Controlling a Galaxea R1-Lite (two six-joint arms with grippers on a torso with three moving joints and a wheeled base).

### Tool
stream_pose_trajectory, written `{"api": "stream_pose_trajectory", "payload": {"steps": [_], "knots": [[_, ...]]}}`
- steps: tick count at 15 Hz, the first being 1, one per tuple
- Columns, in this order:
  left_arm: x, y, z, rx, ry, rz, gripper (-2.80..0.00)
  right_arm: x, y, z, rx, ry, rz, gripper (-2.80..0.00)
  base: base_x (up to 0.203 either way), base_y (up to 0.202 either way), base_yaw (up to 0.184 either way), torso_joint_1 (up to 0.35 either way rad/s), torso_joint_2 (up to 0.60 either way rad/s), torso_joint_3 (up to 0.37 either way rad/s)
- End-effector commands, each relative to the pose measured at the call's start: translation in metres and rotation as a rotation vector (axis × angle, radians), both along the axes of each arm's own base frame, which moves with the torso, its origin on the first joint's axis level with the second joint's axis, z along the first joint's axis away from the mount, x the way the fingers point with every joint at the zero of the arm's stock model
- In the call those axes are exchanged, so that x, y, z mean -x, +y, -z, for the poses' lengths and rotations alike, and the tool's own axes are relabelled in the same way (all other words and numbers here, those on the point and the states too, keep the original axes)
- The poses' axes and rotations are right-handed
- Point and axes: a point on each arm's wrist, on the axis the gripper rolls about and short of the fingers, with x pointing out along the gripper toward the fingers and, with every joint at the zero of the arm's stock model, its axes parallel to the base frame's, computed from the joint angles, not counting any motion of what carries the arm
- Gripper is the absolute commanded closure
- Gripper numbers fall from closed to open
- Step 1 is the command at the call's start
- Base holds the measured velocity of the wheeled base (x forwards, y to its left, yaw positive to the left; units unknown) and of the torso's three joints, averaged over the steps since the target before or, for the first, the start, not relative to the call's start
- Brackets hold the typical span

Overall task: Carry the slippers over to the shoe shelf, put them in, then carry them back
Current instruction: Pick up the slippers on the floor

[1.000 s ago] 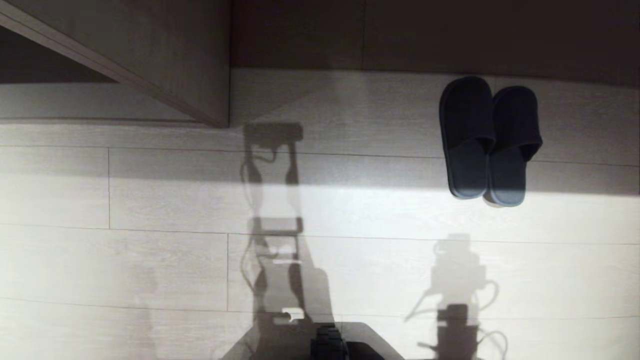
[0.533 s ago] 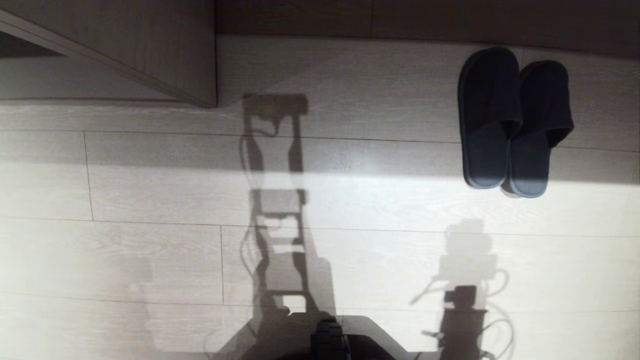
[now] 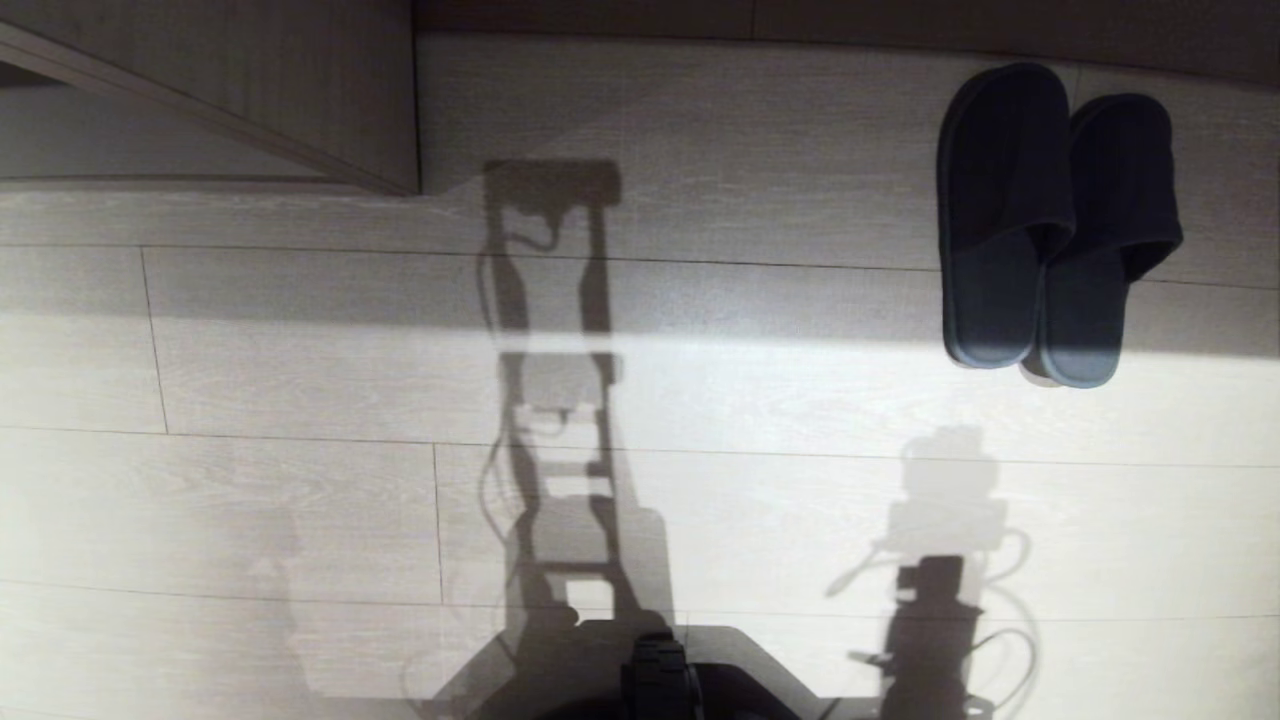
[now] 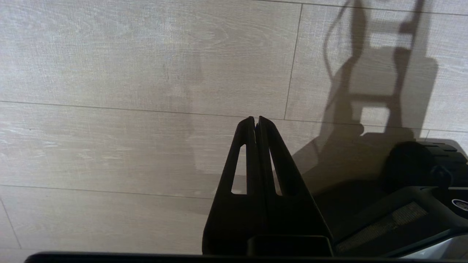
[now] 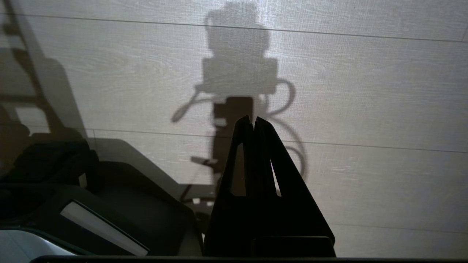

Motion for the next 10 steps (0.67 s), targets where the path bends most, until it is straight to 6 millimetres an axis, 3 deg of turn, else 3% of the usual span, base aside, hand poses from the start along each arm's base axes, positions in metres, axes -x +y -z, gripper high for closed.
{"api": "stream_pose_trajectory", "payload": {"steps": [1, 10], "knots": [[0.0, 0.0, 0.0, 0.0, -0.001, -0.001, 0.0, 0.0, 0.0, 0.0, 0.0, 0.0, 0.0, 0.0, 0.0, 0.0, 0.0, 0.0, 0.0, 0.0], [0.0, 0.0, 0.0, -0.001, 0.0, -0.001, 0.0, 0.0, 0.0, 0.0, 0.0, 0.0, 0.0, 0.0, 0.0, 0.0, 0.0, 0.0, 0.0, 0.0]]}}
